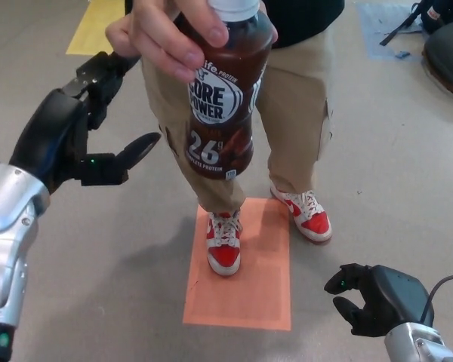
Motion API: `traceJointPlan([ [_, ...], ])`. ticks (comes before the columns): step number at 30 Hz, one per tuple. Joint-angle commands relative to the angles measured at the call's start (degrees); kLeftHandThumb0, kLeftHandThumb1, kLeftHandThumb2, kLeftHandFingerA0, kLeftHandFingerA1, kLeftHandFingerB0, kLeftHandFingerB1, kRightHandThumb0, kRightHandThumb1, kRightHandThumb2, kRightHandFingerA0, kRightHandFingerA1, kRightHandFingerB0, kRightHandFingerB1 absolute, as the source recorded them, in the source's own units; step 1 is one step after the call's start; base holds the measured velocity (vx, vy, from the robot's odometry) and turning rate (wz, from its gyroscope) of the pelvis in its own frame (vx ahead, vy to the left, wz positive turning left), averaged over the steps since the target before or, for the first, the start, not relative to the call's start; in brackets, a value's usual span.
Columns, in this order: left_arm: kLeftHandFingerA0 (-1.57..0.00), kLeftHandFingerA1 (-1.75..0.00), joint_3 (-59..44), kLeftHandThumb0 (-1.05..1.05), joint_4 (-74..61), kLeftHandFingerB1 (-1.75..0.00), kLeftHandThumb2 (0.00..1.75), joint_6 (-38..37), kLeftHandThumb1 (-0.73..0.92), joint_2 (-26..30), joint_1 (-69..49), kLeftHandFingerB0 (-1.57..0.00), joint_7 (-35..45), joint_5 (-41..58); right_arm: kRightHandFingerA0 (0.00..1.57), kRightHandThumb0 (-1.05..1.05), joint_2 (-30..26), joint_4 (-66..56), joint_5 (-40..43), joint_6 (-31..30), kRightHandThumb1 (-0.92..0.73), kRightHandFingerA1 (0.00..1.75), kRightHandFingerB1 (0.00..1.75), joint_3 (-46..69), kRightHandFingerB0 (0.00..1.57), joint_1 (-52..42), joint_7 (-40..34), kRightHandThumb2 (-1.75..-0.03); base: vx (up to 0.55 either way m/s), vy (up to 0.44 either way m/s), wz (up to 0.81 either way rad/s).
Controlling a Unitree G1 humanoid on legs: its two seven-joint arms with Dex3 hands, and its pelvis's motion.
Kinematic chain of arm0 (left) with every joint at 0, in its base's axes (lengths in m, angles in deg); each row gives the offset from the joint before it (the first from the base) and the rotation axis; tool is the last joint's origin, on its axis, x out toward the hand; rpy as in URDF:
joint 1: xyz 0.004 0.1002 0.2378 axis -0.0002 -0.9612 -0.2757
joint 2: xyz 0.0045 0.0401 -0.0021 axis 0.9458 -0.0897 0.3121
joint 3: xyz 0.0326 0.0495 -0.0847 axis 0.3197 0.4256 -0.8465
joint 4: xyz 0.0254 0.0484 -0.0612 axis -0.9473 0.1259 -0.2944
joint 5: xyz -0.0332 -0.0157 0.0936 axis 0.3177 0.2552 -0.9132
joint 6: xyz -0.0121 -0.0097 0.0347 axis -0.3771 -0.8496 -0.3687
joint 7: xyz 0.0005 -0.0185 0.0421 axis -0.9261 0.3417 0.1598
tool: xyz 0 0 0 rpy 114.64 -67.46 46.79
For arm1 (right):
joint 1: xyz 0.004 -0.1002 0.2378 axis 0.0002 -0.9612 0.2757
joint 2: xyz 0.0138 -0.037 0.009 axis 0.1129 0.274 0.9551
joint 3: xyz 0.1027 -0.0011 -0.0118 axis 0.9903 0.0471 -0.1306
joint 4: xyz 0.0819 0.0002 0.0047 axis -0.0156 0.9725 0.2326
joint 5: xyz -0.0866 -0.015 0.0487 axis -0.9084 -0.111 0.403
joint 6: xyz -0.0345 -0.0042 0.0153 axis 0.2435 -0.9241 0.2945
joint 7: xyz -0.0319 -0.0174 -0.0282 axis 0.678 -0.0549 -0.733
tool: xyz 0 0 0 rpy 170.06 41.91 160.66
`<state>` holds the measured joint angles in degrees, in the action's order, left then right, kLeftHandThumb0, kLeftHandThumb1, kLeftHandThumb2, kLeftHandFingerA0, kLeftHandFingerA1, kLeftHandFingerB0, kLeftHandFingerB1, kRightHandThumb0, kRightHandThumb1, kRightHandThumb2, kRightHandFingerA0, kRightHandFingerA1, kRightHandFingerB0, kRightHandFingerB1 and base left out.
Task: The robot recieved a bottle of protein shake from a person using its left hand and then shake the protein up and down 2 two times and hand it back to the person
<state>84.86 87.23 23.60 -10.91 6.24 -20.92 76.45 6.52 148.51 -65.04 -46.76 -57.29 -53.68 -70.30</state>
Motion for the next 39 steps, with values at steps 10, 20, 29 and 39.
traceJointPlan([
  [10, 0.0, -0.02, 3.83, -0.82, -14.83, 0.0, 0.86, 41.71, 0.48, 8.01, 9.08, 0.0, 13.81, 17.96, 1.02, -0.38, -0.93, 0.69, -0.96, 0.02, -0.7, 0.82, 0.51, 0.29, 0.85, 0.71, -0.38, -0.78, 0.0, 0.0, 0.0],
  [20, 0.0, 0.0, 6.87, -0.82, -17.42, -0.01, 0.81, 46.93, 0.46, 8.65, 10.65, 0.0, 15.74, 18.74, 1.0, -0.41, -1.14, 0.9, -2.01, -0.03, -0.71, 0.77, 0.53, -0.86, 0.84, 0.11, -0.54, -0.83, 0.0, 0.0, 0.0],
  [29, 0.0, 0.0, 8.86, -0.81, -19.89, 0.0, 0.82, 51.5, 0.47, 7.18, 12.76, 0.0, 14.98, 19.47, 1.03, -0.4, -1.22, 0.81, -2.66, 0.73, -0.67, 0.82, 0.54, -1.63, 0.86, -1.03, -2.68, -0.8, 0.0, 0.0, 0.0],
  [39, 0.0, 0.0, 10.21, -0.81, -20.67, 0.0, 0.81, 54.21, 0.48, 6.02, 14.89, 0.0, 15.52, 20.08, 1.0, -0.38, -1.18, 0.68, -1.59, 1.2, -0.68, 0.82, 0.52, -0.54, 0.85, -1.11, -1.5, -0.73, 0.0, 0.0, 0.0],
])
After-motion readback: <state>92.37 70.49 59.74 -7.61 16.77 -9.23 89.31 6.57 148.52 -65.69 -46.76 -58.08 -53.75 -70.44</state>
